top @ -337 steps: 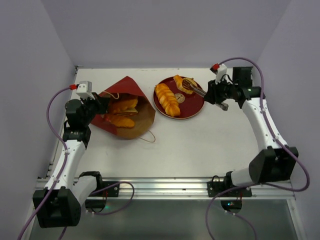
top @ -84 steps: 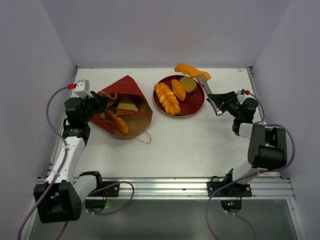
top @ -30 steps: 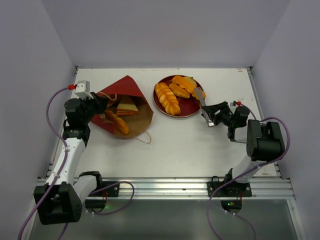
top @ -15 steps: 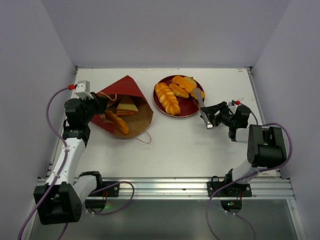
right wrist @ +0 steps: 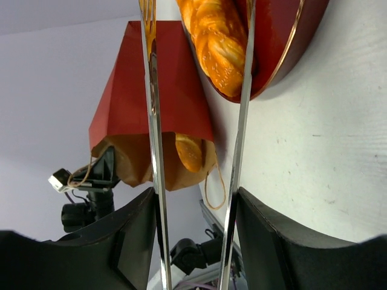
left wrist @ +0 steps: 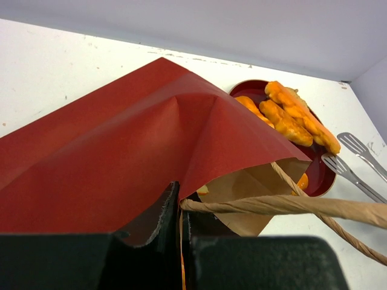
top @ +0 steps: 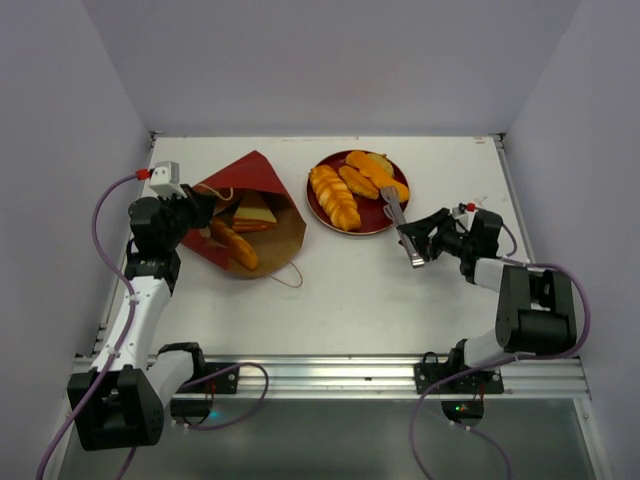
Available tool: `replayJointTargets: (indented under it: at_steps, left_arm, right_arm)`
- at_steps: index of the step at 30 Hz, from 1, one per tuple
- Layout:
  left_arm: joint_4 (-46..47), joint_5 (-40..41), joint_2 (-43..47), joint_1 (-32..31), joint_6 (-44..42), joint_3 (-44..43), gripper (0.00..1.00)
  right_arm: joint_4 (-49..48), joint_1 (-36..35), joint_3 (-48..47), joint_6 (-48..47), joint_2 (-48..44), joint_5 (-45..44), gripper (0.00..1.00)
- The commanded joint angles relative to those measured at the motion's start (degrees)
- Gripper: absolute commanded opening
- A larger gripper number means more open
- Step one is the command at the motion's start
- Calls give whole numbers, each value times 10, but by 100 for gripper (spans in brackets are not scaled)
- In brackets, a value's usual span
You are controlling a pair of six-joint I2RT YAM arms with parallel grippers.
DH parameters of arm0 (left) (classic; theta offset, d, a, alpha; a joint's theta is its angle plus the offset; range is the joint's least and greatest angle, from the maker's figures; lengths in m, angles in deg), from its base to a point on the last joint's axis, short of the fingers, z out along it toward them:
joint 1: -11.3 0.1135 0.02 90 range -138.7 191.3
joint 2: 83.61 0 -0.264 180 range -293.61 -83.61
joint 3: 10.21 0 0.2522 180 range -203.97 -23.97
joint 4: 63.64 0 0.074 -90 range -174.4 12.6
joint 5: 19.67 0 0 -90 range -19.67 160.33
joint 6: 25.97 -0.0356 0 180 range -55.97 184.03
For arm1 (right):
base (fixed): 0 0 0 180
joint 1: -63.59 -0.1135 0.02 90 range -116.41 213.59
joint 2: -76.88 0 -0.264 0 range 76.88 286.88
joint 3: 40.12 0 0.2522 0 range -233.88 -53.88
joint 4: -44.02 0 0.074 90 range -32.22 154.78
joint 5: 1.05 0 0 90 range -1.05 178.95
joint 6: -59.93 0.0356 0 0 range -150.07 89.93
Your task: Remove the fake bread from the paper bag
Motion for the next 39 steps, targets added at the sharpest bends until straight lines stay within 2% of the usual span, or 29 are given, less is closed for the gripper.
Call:
replayJointTargets:
  at_steps: [1, 8, 14, 17, 20, 23, 24, 26, 27, 29, 35, 39]
  left_arm:
    - [9, 1, 12, 5, -7, 2, 10]
    - [9, 1, 15, 5, -7, 2, 10]
    - [5, 1, 17, 4, -5, 0, 9]
    - [1, 0, 17, 5, -4, -4, 9]
    - [-10, 1, 18, 5, -6, -10, 9]
    - [-22, 8, 27, 4, -12, -11, 10]
    - [-25, 11, 29, 5, -17, -11, 9]
    - [-31, 14, 29, 4, -19, -9, 10]
    - [-31, 13, 29, 4, -20, -8, 10]
    - [-31, 9, 27, 5, -20, -6, 9]
    - [-32, 9, 29, 4, -24, -3, 10]
    - [-32, 9, 29, 5, -26, -1, 10]
  right_arm:
    - [45, 0, -23, -39, -26, 27, 55]
    - [54, -17, -23, -60, -67, 40, 52]
    - [147, -71, -72, -160, -112, 48, 49]
    - [222, -78, -132, -266, -115, 65, 47]
    - [271, -95, -177, -327, -113, 98, 44]
    - [373, -110, -228, -447, -121, 128, 43]
    - [435, -116, -243, -517, -126, 127, 43]
    - [496, -139, -278, -591, -143, 111, 43]
    - [558, -151, -289, -668, -149, 98, 42]
    - [602, -189, -314, -757, -171, 53, 43]
    - [678, -271, -348, -844, -200, -5, 41]
    - [685, -340, -350, -845, -206, -3, 41]
